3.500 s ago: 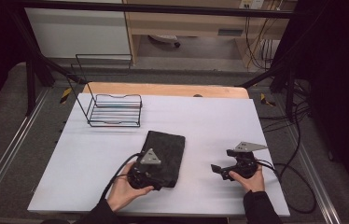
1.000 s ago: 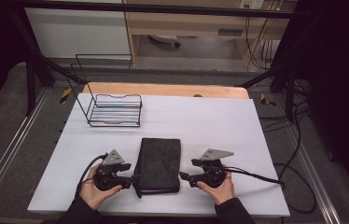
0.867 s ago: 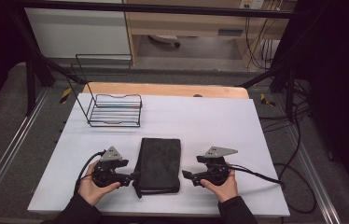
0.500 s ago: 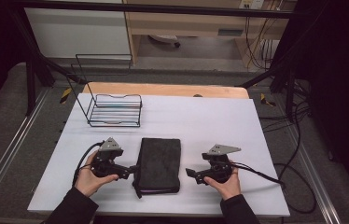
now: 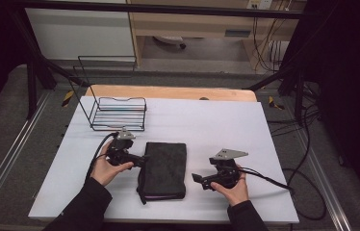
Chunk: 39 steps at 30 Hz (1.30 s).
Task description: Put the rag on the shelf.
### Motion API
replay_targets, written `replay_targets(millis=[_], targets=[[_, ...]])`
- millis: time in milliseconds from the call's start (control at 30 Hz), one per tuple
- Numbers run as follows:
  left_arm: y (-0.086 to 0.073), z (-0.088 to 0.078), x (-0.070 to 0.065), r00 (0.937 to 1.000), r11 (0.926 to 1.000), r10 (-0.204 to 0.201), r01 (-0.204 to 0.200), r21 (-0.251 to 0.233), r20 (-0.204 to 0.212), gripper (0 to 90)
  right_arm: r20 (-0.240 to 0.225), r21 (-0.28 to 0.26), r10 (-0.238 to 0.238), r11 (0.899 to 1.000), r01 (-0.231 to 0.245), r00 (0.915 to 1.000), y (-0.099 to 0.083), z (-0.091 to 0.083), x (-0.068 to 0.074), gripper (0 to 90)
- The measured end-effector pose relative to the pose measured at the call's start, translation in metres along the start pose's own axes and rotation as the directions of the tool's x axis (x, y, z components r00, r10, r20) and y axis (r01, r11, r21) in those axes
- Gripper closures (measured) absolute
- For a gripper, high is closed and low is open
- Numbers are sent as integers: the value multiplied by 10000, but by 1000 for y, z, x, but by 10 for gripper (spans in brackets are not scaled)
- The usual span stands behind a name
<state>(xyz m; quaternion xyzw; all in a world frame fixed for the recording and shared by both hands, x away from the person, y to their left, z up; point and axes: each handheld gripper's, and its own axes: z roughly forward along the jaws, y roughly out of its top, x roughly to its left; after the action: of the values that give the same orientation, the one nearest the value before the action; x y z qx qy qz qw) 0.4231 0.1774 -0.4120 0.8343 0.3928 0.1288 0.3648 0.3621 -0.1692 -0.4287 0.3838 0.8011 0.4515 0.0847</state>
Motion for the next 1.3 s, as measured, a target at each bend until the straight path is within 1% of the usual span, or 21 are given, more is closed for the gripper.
replay_targets(millis=[33, 67, 133, 200, 333, 367, 500, 533, 567, 600, 700, 767, 800, 967, 1067, 1167, 1233, 1300], targets=[[2, 3, 1, 10000, 10000, 48, -48, 59, -81, 127, 13, 6, -30, 10000, 30, 10000, 0, 0, 0, 41], [3, 6, 1, 9999, 10000, -5, 5, 6, -133, 137, 3, 28, -28, 10000, 28, 10000, 0, 0, 0, 41], [4, 12, 2, 9996, 9996, -253, 252, -138, -97, 169, -13, 79, 0, 10000, 0, 10000, 0, 1, 0, 41], [6, 17, 4, 9989, 9990, -447, 446, -105, -142, 207, -28, 98, -8, 10000, 8, 10000, -1, 1, 0, 41], [9, 27, 6, 9979, 9979, -641, 640, -112, -60, 303, -34, 148, 37, 9999, -37, 10000, -1, 3, 1, 43], [10, 30, 6, 9979, 9979, -642, 641, -54, -77, 330, -31, 148, -34, 9999, 35, 10000, -1, 3, 0, 44], [8, 40, 8, 9975, 9971, -678, 685, 332, -212, 431, -43, 193, -14, 9998, 15, 10000, -2, 3, 1, 47], [7, 42, 10, 9972, 9966, -719, 726, 390, -186, 444, -51, 187, -16, 9998, 17, 10000, -2, 4, 1, 48], [7, 43, 11, 9962, 9956, -862, 865, 366, -102, 455, -58, 182, -16, 9998, 17, 10000, -2, 4, 1, 49], [7, 44, 12, 9949, 9943, -1009, 1009, 340, -19, 472, -68, 182, -13, 9998, 14, 10000, -2, 4, 1, 49], [8, 46, 12, 9942, 9938, -1071, 1069, 319, 64, 509, -102, 205, 3, 9998, -1, 9999, -2, 5, 1, 52], [8, 48, 12, 9929, 9925, -1177, 1169, 364, 199, 537, -99, 192, -17, 9998, 19, 9999, -2, 5, 0, 52], [7, 49, 12, 9928, 9923, -1187, 1180, 371, 184, 546, -102, 196, -6, 9998, 8, 9999, -2, 6, 0, 52], [6, 51, 13, 9900, 9896, -1386, 1373, 428, 273, 553, -159, 160, 53, 9999, -51, 9999, -1, 5, 1, 55], [6, 51, 12, 9900, 9895, -1395, 1385, 410, 225, 555, -223, 122, 45, 9999, -43, 9997, -1, 6, 0, 56], [6, 51, 13, 9886, 9881, -1475, 1460, 484, 300, 569, -205, 97, 41, 9999, -39, 9998, 0, 6, 0, 53], [6, 50, 13, 9861, 9858, -1607, 1582, 568, 424, 601, -177, 74, 127, 9999, -126, 9998, 0, 6, 0, 50], [7, 50, 14, 9835, 9836, -1733, 1701, 605, 523, 639, -166, 38, 109, 9999, -108, 9998, 1, 6, -1, 45]])
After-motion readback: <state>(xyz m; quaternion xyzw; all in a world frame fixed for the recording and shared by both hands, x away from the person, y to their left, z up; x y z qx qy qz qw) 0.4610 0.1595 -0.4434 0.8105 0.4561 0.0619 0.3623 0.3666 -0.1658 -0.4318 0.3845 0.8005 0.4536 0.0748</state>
